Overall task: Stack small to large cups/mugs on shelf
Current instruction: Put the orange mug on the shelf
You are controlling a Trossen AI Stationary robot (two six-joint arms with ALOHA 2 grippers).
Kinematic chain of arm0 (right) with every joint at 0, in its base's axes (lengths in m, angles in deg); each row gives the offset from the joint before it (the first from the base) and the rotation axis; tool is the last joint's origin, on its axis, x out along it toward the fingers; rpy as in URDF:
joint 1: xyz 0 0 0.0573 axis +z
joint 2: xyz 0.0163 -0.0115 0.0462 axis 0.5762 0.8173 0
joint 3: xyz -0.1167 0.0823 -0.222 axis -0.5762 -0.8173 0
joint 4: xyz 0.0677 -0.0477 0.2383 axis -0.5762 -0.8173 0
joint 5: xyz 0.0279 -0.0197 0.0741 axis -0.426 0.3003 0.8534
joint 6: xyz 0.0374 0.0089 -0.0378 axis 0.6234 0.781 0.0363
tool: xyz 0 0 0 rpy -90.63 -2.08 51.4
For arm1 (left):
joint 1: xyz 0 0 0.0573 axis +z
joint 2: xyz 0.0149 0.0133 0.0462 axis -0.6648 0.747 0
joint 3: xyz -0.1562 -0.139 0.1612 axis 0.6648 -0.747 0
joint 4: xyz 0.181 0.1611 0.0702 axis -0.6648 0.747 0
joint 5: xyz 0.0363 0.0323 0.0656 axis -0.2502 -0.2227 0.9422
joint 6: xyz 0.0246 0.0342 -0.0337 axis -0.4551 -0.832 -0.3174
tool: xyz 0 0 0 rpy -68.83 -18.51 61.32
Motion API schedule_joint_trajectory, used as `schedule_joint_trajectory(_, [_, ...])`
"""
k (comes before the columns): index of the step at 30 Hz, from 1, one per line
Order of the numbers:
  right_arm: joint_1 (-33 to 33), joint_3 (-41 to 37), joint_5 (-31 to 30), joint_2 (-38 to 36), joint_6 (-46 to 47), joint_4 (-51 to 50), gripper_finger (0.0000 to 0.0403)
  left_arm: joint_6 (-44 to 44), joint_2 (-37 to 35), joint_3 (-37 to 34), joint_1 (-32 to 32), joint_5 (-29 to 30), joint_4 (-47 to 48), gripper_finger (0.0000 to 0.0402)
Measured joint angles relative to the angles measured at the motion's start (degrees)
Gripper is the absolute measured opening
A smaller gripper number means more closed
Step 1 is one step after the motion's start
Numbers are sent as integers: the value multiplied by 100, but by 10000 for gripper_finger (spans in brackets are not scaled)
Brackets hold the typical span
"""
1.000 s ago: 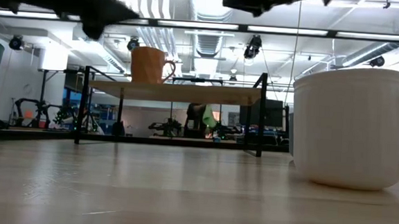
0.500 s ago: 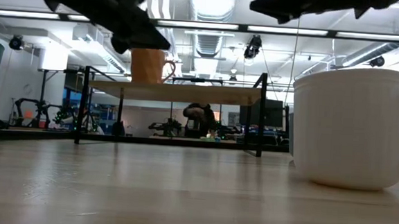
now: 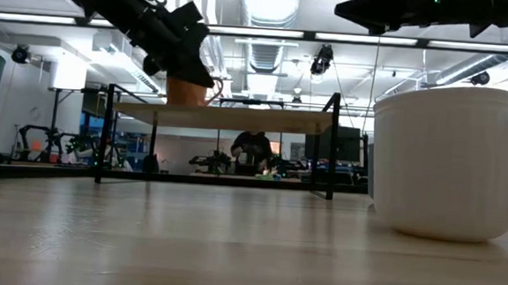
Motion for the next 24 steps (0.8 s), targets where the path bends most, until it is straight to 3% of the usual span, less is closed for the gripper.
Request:
schedule_joint_trajectory(4, [0, -34, 0, -8, -46, 9, 52, -12, -149, -17, 64, 394, -25, 0])
schedule_joint_trajectory(13, [0, -58, 0, -2, -59, -10, 52, -12, -125, -12, 105, 449, -18, 0])
schedule_joint_trajectory(24, [0, -58, 0, 0, -61, -21, 52, -67, -89, -28, 122, 1190, -19, 0])
